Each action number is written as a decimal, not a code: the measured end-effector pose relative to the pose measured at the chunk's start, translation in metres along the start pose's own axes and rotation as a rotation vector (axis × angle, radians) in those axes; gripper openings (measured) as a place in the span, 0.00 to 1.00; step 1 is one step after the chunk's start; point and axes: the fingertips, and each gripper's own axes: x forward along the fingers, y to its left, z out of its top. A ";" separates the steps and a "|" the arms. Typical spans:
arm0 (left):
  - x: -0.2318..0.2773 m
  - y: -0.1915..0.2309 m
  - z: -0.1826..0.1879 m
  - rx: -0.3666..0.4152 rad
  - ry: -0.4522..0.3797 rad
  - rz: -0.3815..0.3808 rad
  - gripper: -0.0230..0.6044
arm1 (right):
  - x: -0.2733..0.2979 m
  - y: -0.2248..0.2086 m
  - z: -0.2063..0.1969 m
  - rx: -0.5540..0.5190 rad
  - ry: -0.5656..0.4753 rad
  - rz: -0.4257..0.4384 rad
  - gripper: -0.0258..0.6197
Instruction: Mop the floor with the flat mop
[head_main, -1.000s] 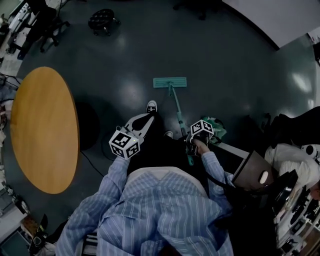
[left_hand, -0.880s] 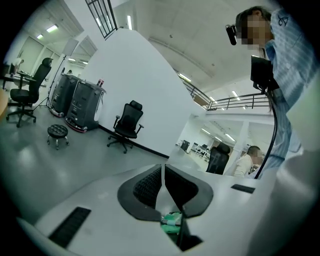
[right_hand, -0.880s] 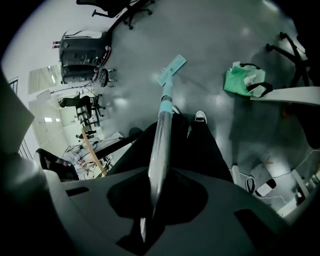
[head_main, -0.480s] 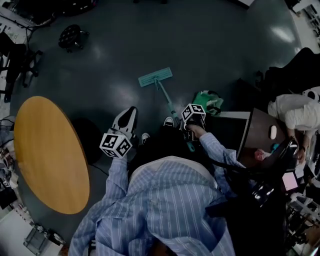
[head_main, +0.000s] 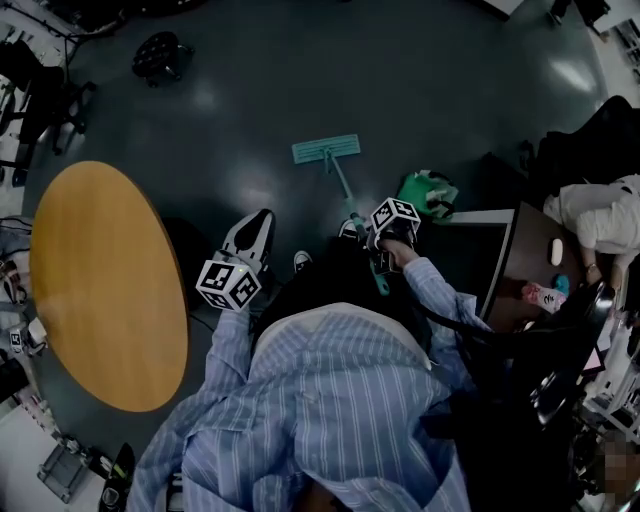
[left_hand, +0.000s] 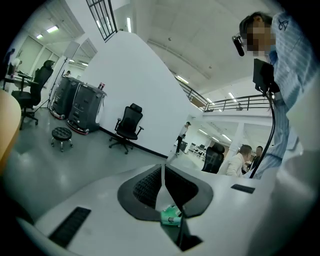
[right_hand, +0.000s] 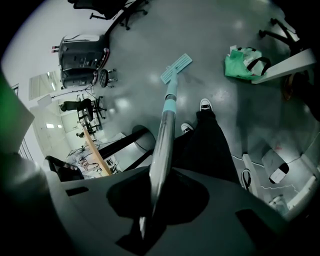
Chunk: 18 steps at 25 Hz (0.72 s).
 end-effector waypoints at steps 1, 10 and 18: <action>-0.007 0.003 -0.003 -0.002 0.001 0.008 0.08 | 0.002 -0.001 -0.002 0.005 -0.002 0.003 0.13; -0.050 0.019 -0.010 -0.011 -0.006 0.033 0.08 | 0.020 -0.001 -0.024 -0.002 -0.014 -0.039 0.13; -0.059 0.013 -0.009 -0.006 -0.010 0.002 0.08 | 0.024 0.007 -0.032 0.007 -0.020 -0.033 0.13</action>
